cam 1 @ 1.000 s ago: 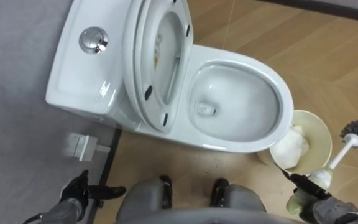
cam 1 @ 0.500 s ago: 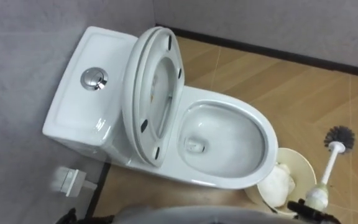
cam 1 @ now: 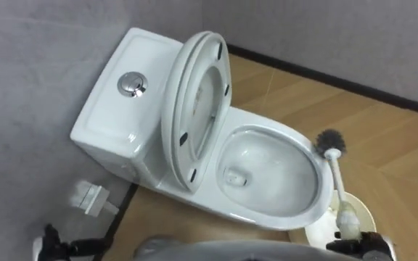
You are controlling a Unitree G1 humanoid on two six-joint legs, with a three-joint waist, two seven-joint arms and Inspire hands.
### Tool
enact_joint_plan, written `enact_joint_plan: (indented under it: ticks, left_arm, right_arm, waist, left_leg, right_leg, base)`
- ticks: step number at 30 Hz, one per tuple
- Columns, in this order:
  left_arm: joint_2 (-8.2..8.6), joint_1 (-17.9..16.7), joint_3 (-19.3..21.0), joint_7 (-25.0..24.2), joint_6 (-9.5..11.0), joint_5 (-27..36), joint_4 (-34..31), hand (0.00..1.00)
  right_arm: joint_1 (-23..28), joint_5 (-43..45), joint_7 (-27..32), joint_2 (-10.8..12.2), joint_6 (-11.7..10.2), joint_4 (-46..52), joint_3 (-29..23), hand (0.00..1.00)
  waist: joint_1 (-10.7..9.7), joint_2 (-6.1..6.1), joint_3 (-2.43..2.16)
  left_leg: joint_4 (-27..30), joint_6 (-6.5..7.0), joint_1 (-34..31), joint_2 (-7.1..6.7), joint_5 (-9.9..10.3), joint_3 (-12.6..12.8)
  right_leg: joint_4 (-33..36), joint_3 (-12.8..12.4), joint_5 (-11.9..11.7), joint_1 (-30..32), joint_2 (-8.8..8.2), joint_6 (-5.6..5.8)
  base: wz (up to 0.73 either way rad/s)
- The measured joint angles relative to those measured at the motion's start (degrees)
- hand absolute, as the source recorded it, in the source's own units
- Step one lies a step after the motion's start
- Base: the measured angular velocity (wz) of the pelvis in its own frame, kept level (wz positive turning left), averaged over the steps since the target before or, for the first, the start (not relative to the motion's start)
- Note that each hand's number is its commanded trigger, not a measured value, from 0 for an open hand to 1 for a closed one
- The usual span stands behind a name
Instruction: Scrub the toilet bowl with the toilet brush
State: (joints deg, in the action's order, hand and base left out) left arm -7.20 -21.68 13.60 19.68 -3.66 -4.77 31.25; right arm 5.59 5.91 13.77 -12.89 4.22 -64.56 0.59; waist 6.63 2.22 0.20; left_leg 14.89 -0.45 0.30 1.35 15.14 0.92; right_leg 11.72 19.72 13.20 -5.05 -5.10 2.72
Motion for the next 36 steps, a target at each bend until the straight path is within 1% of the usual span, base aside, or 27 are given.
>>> enact_joint_plan:
  ticks: [1,2,3,5,7,8,10,11,12,13,14,15,16,17,19,20,21,22,23,25,28,30,34,36]
  left_arm:
    - [0.04,-0.2,0.3,0.8,-0.1,-0.5,-1.3,0.00]
    - [0.06,-0.7,0.5,2.1,-0.2,-1.1,-4.0,0.00]
    - [0.09,-1.5,0.5,2.9,-0.4,-2.0,-7.8,0.00]
    - [0.21,-1.8,-0.7,4.8,-0.3,-2.2,-11.0,0.00]
    - [1.25,-1.8,-1.0,6.5,-0.3,-3.6,-13.3,0.00]
    - [1.89,-1.8,-1.4,7.5,-0.3,-5.1,-15.1,0.00]
    - [2.13,-1.8,-2.5,8.8,-0.3,-5.1,-17.0,0.00]
    - [2.13,-1.9,-3.6,9.6,-0.3,-5.2,-19.3,0.00]
    - [2.11,-2.0,-5.1,10.5,-0.2,-6.2,-22.5,0.00]
    - [2.07,-1.9,-5.8,11.1,0.2,-6.9,-24.0,0.00]
    - [1.74,-1.7,-7.3,11.5,1.9,-7.9,-26.7,0.00]
    - [1.39,-1.1,-8.3,11.5,4.0,-9.6,-28.8,0.00]
    - [1.23,-0.6,-8.7,11.5,5.0,-10.7,-29.7,0.00]
    - [0.71,0.4,-9.5,11.5,6.5,-12.7,-31.3,0.00]
    - [-0.50,1.5,-10.8,11.5,7.0,-13.9,-34.8,0.00]
    - [-1.57,2.4,-11.1,11.4,7.9,-15.1,-36.2,0.00]
    - [-2.69,3.5,-11.6,11.3,8.8,-16.5,-36.9,0.00]
    - [-2.98,3.9,-11.6,11.3,9.0,-17.4,-37.1,0.00]
    - [-3.25,4.6,-12.0,11.3,9.2,-18.6,-37.3,0.00]
    - [-3.27,5.0,-13.2,11.2,9.2,-19.8,-36.7,0.00]
    - [-3.31,5.7,-15.7,10.4,9.2,-20.8,-34.0,0.00]
    - [-3.31,6.1,-16.9,8.4,9.2,-20.8,-32.6,0.00]
    - [-3.43,6.1,-17.2,5.5,9.2,-20.9,-31.7,0.00]
    - [-4.22,6.1,-17.5,4.4,9.2,-21.1,-31.7,0.00]
  right_arm:
    - [0.0,1.8,-0.2,0.0,-0.5,-0.3,0.0,1.00]
    - [-0.4,4.6,-0.5,0.0,-1.0,-0.3,0.0,1.00]
    - [-0.3,6.5,-0.8,0.0,-1.5,-0.3,0.0,1.00]
    - [0.3,8.4,-0.8,-0.1,-1.9,-0.3,0.1,1.00]
    - [0.6,10.6,-0.8,-0.2,-2.3,-0.8,0.4,1.00]
    - [0.0,12.6,-0.8,-0.3,-2.9,-2.5,0.5,1.00]
    - [-0.3,14.9,-1.6,-0.3,-3.5,-4.9,0.8,1.00]
    - [-0.3,15.9,-2.2,-0.3,-3.7,-6.3,1.3,1.00]
    - [-0.3,16.9,-2.8,-0.3,-3.7,-7.7,1.9,1.00]
    - [-0.6,17.2,-3.1,-0.4,-3.6,-8.8,2.1,1.00]
    - [-1.4,18.0,-3.7,-0.4,-3.3,-10.3,2.1,1.00]
    - [-1.6,19.1,-4.3,-0.5,-2.9,-11.3,2.1,1.00]
    - [-1.6,19.6,-4.6,-0.5,-2.9,-11.5,2.1,1.00]
    - [-1.5,20.4,-5.3,-0.5,-3.0,-12.0,2.2,1.00]
    - [-1.4,20.6,-6.0,-0.5,-3.5,-12.4,2.7,1.00]
    - [-1.3,20.6,-6.5,-0.5,-3.6,-12.4,3.1,1.00]
    - [-1.0,20.5,-6.6,-0.5,-3.6,-12.5,3.7,1.00]
    - [-1.0,20.5,-6.8,-0.5,-3.6,-12.5,3.8,1.00]
    - [-1.1,20.4,-7.2,-0.5,-3.7,-12.5,4.0,1.00]
    - [-1.6,20.7,-7.4,-0.6,-3.7,-12.3,4.0,1.00]
    - [-2.9,21.1,-7.6,-0.6,-4.0,-11.6,4.0,1.00]
    - [-5.0,22.6,-7.6,-0.7,-4.6,-11.6,4.1,1.00]
    - [-6.7,23.4,-7.6,-0.8,-5.6,-11.4,4.1,1.00]
    - [-7.1,23.4,-7.6,-0.9,-5.8,-11.3,4.4,1.00]
  waist:
    - [0.0,-0.53,-0.03]
    - [0.4,-0.11,-0.13]
    - [0.6,0.20,-0.09]
    - [1.2,0.66,0.11]
    - [1.6,0.77,0.14]
    - [1.7,0.84,0.14]
    - [1.8,0.76,0.21]
    - [1.6,0.85,0.30]
    - [1.6,1.15,0.51]
    - [1.6,1.25,0.62]
    - [1.6,1.14,0.96]
    - [1.5,1.05,1.23]
    - [1.5,1.14,1.37]
    - [1.3,1.30,1.46]
    - [0.3,1.65,1.33]
    - [-0.2,1.95,0.97]
    - [-0.2,2.18,0.57]
    - [-0.3,2.32,0.50]
    - [-0.4,2.42,0.44]
    - [-0.4,2.38,0.43]
    - [-0.7,2.11,0.51]
    - [-1.7,1.77,0.43]
    - [-2.3,1.24,0.29]
    - [-2.3,1.23,0.30]
  left_leg:
    - [0.1,-0.03,0.0,0.00,0.0,-0.1]
    - [0.7,-0.05,-0.2,0.03,0.0,-0.5]
    - [0.9,-0.14,-0.6,0.02,-0.1,-1.1]
    - [1.0,-0.34,-0.9,0.02,-0.2,-1.7]
    - [1.1,-0.41,-1.0,0.06,-0.3,-1.9]
    - [0.9,-0.50,-1.1,0.08,-0.3,-2.0]
    - [1.0,-0.55,-1.1,0.14,-0.4,-2.2]
    - [1.4,-0.57,-1.4,0.09,-0.4,-2.8]
    - [1.9,-0.59,-1.9,0.03,-0.4,-3.3]
    - [1.9,-0.61,-1.9,0.02,-0.4,-3.5]
    - [1.9,-0.66,-1.9,0.00,-0.4,-3.5]
    - [1.9,-0.68,-1.9,-0.01,-0.4,-3.5]
    - [1.9,-0.69,-1.9,-0.03,-0.4,-3.5]
    - [1.8,-0.75,-2.0,-0.03,-0.5,-3.4]
    - [1.7,-0.82,-2.0,0.01,-0.5,-3.4]
    - [1.4,-0.86,-1.8,0.04,-0.5,-3.3]
    - [1.4,-0.85,-1.5,0.07,-0.6,-3.3]
    - [1.4,-0.85,-1.4,0.06,-0.6,-3.2]
    - [1.4,-0.85,-1.1,0.06,-0.6,-3.1]
    - [1.4,-0.84,-0.9,0.07,-0.6,-2.8]
    - [1.3,-0.84,-0.5,0.11,-0.6,-2.5]
    - [1.2,-0.84,-0.4,0.13,-0.6,-2.5]
    - [0.4,-0.84,0.4,0.13,-0.6,-2.4]
    - [0.4,-0.84,0.3,0.13,-0.6,-2.4]
  right_leg:
    - [-0.1,0.1,-0.1,0.0,0.05,-0.03]
    - [-0.1,0.3,-0.1,0.1,0.14,-0.07]
    - [-0.1,0.5,-0.1,0.1,0.21,-0.07]
    - [-0.1,0.8,-0.1,0.1,0.29,-0.09]
    - [-0.1,1.0,-0.1,0.1,0.40,-0.12]
    - [-0.1,1.0,-0.1,0.1,0.41,-0.12]
    - [-0.2,1.0,-0.1,0.1,0.52,-0.14]
    - [-0.2,1.1,-0.1,0.0,0.57,-0.14]
    - [-0.2,1.1,-0.1,0.0,0.60,-0.14]
    - [-0.2,1.0,-0.1,0.0,0.63,-0.14]
    - [-0.2,0.9,-0.1,0.0,0.64,-0.15]
    - [-0.2,0.8,-0.1,0.1,0.64,-0.24]
    - [-0.2,0.8,0.0,0.1,0.64,-0.36]
    - [-0.2,0.7,0.2,0.3,0.65,-0.60]
    - [-0.4,0.3,0.2,0.3,0.77,-0.70]
    - [-0.7,-0.1,0.2,0.2,0.90,-0.77]
    - [-1.1,-0.7,0.0,0.1,1.05,-0.91]
    - [-1.1,-0.9,0.0,0.0,1.06,-0.90]
    - [-1.1,-1.2,0.0,-0.1,1.06,-0.87]
    - [-1.1,-1.8,-0.1,-0.4,1.06,-0.85]
    - [-1.1,-2.4,-0.1,-0.6,1.05,-0.86]
    - [-1.2,-2.4,-0.1,-0.6,1.06,-0.86]
    - [-1.3,-2.5,-0.1,-0.7,1.07,-0.86]
    - [-1.3,-2.4,-0.1,-0.6,1.06,-0.86]
  base:
    - [0.15]
    - [0.17]
    - [0.22]
    - [0.18]
    - [0.06]
    - [0.06]
    - [0.08]
    - [0.19]
    - [0.21]
    - [0.12]
    - [0.00]
    - [-0.07]
    - [-0.10]
    - [-0.05]
    - [-0.02]
    - [-0.15]
    - [-0.19]
    - [-0.21]
    - [-0.18]
    - [-0.16]
    - [-0.05]
    - [0.00]
    - [-0.01]
    - [0.00]
